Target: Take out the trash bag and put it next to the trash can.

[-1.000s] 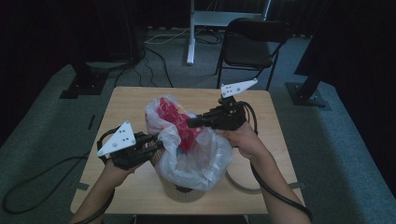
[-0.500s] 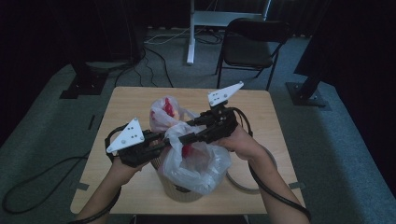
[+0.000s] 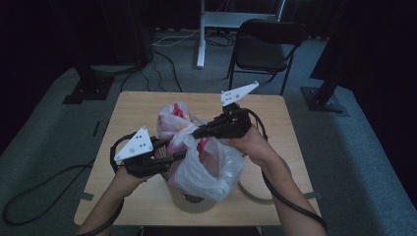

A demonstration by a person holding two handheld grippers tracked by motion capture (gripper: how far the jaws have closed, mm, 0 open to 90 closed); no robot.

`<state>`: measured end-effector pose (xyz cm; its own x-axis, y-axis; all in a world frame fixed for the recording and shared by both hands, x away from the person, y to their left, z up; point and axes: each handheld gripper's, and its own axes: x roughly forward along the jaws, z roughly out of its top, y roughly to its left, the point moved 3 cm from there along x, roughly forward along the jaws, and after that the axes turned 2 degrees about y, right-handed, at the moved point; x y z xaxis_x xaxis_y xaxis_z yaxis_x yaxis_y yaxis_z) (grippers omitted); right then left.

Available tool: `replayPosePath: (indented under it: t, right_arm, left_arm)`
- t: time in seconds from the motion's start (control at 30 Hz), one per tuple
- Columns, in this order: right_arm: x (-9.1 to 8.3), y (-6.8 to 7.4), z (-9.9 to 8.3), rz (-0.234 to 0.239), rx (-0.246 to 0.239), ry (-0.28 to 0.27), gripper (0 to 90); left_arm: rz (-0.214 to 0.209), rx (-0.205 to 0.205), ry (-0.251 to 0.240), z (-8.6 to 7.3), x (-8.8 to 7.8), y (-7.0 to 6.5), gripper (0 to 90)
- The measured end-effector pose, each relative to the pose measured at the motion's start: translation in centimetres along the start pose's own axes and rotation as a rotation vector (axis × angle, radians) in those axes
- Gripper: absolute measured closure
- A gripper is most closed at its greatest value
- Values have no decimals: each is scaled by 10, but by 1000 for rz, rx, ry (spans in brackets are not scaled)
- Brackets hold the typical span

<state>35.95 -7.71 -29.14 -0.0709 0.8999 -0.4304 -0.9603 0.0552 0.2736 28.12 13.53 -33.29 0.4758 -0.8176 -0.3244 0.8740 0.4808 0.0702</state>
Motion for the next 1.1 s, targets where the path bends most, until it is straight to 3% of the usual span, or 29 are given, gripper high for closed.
replayPosePath:
  t: [0.2,0.3,0.43,0.6,0.67,0.77,0.8,0.87,0.93,0.97,1.0,1.1]
  right_arm:
    - [-23,-4,14,-40,6,-66,893]
    - [-40,-4,27,-38,19,-115,893]
    - [-57,1,44,-25,8,-166,893]
    - [-65,7,56,-52,9,-185,892]
    - [-65,7,60,-81,19,-182,892]
    - [-61,8,64,-86,36,-180,892]
    - [-60,8,65,-85,37,-179,893]
    - [-56,8,66,-81,40,-172,893]
    - [-54,9,66,-77,38,-167,892]
    - [-52,9,66,-74,39,-167,892]
    - [-51,8,66,-70,44,-167,892]
    - [-52,6,65,-60,60,-175,893]
  left_arm:
    - [-20,-17,16,-8,-6,3,430]
    - [-9,-37,45,-13,-7,6,330]
    - [-2,-62,72,-15,-5,8,303]
    - [-15,-26,86,-11,-1,0,303]
    - [-21,-18,86,-8,-1,-3,302]
    - [-13,-7,110,-4,2,-4,303]
    - [5,3,118,-4,3,-5,319]
    - [52,-8,125,-3,3,-2,432]
    - [54,-17,117,-3,2,0,604]
    - [56,-19,113,-3,1,2,604]
    - [49,-8,115,-3,-1,2,726]
    - [73,10,109,-3,-2,0,893]
